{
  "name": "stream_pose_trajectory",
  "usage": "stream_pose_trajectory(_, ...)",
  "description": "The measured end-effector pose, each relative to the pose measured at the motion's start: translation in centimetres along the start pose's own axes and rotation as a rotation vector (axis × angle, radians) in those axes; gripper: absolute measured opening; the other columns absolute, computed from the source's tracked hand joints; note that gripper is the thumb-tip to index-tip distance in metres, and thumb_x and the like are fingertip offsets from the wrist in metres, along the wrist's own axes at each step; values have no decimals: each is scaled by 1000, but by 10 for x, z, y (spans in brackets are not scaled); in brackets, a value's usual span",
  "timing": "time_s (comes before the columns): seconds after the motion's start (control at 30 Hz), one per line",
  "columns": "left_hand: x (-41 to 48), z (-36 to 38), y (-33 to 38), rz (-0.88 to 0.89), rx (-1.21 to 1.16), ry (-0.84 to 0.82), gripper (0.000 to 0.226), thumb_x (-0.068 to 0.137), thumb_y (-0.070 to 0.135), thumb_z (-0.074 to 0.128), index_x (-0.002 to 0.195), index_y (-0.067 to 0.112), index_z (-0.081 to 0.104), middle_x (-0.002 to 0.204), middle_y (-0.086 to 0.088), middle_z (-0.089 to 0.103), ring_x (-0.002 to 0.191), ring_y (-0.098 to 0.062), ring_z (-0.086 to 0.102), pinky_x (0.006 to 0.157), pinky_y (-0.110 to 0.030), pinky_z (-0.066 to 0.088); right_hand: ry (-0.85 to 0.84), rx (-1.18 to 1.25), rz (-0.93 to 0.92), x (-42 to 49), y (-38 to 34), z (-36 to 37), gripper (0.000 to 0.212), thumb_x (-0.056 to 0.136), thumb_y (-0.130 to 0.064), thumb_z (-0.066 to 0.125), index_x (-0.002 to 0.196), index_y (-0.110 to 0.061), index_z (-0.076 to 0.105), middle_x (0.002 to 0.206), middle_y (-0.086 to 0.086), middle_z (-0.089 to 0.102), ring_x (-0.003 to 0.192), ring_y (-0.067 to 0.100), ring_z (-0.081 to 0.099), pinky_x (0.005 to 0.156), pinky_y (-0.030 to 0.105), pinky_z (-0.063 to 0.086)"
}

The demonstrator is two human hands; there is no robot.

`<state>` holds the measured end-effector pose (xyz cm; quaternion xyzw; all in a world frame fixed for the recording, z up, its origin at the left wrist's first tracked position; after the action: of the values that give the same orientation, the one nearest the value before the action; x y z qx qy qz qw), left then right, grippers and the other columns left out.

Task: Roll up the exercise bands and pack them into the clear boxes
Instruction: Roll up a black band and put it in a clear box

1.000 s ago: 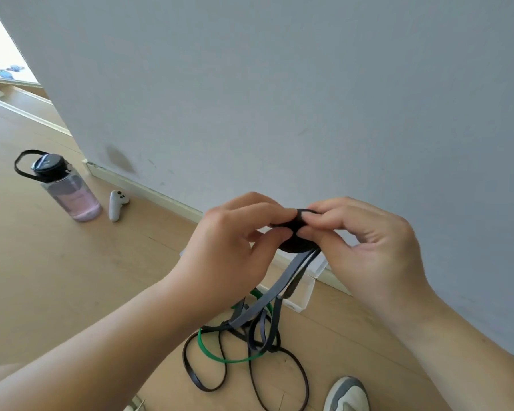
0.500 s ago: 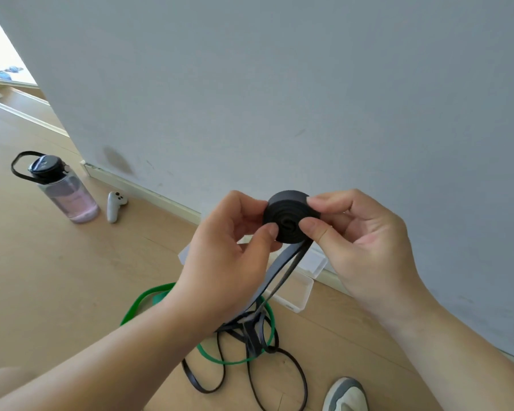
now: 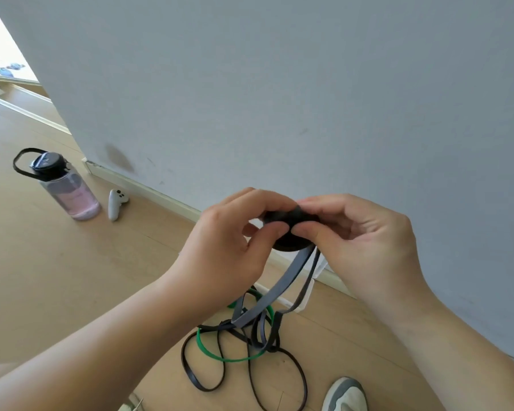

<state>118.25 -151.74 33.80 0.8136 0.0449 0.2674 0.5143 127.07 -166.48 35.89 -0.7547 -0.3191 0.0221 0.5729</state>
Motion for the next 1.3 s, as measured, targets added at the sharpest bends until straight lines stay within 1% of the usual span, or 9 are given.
stream_pose_trajectory(0.17, 2, -15, -10, -148, -318, 159, 29, 93, -7, 69, 104, 19, 70, 96, -3, 76, 92, -22, 75, 74, -30, 63, 1, 149, 132, 3, 1, -4, 34, 83, 1, 79, 104, -26, 77, 96, -13, 81, 91, 8, 77, 87, 19, 59)
stream_pose_trajectory(0.3, -3, -1, -16, -294, -528, 117, 21, 95, -7, 65, 97, 14, 63, 101, -13, 76, 99, -29, 76, 77, -42, 64, 32, 184, 124, 1, 0, -2, 34, 86, 2, 76, 99, -29, 77, 94, -10, 81, 89, 8, 77, 82, 14, 56)
stream_pose_trajectory(0.47, -4, 0, -6, -37, 93, 33, 24, 91, 9, 74, 111, 19, 66, 115, 13, 69, 109, -6, 67, 74, -21, 60, -3, -33, -23, 2, -2, -2, 34, 85, 8, 75, 94, -25, 81, 93, -5, 76, 93, 17, 73, 81, 19, 56)
stream_pose_trajectory(0.57, -5, 3, -1, 27, 105, -19, 30, 92, 8, 73, 119, 21, 68, 107, 14, 72, 93, -12, 73, 72, -24, 60, -58, -95, -72, 0, -6, -1, 32, 82, 7, 79, 95, -23, 82, 93, -7, 76, 92, 16, 74, 82, 22, 58)
stream_pose_trajectory(0.7, -2, 0, -12, -243, -135, 0, 26, 89, 7, 77, 98, 32, 73, 96, 11, 76, 66, -20, 75, 67, -30, 63, -11, 8, 61, 0, -3, -8, 30, 76, -1, 86, 87, -28, 80, 84, -9, 80, 83, 11, 77, 79, 23, 61)
stream_pose_trajectory(0.97, 0, -2, -20, -399, -664, 70, 16, 88, 3, 72, 100, 5, 62, 96, -12, 76, 83, -24, 76, 67, -34, 63, -9, 159, 96, 1, -3, -6, 37, 79, 3, 81, 101, -27, 79, 97, -9, 81, 93, 9, 77, 85, 17, 57)
stream_pose_trajectory(1.07, 2, -4, -19, -314, -324, 18, 12, 92, 6, 74, 97, 10, 64, 99, 2, 76, 86, -22, 75, 69, -42, 64, -45, -60, -65, -1, -9, -6, 38, 85, 6, 76, 104, -27, 80, 97, -6, 77, 96, 10, 73, 84, 14, 55)
stream_pose_trajectory(1.17, 2, -7, -3, -51, 68, 3, 24, 90, 9, 76, 110, 20, 70, 104, 15, 74, 102, -8, 71, 79, -28, 61, -97, -176, -148, -2, -11, -1, 34, 89, 7, 71, 105, -21, 81, 99, -5, 72, 95, 5, 70, 81, 6, 50)
stream_pose_trajectory(1.3, 1, -1, -7, -124, -23, -85, 29, 88, 6, 78, 107, 27, 72, 95, 15, 75, 95, -6, 72, 74, -23, 61, -92, -187, -130, -1, -8, -4, 35, 83, 6, 78, 99, -25, 81, 95, -13, 77, 95, 4, 73, 83, 13, 55)
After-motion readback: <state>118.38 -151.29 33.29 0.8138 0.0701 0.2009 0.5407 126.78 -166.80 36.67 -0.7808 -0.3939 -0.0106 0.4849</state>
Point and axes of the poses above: each hand's wrist, its own x-axis towards the middle knuckle, its own z-axis out of the palm, y = z × x, the point moved 7 cm from there along x, towards the middle knuckle
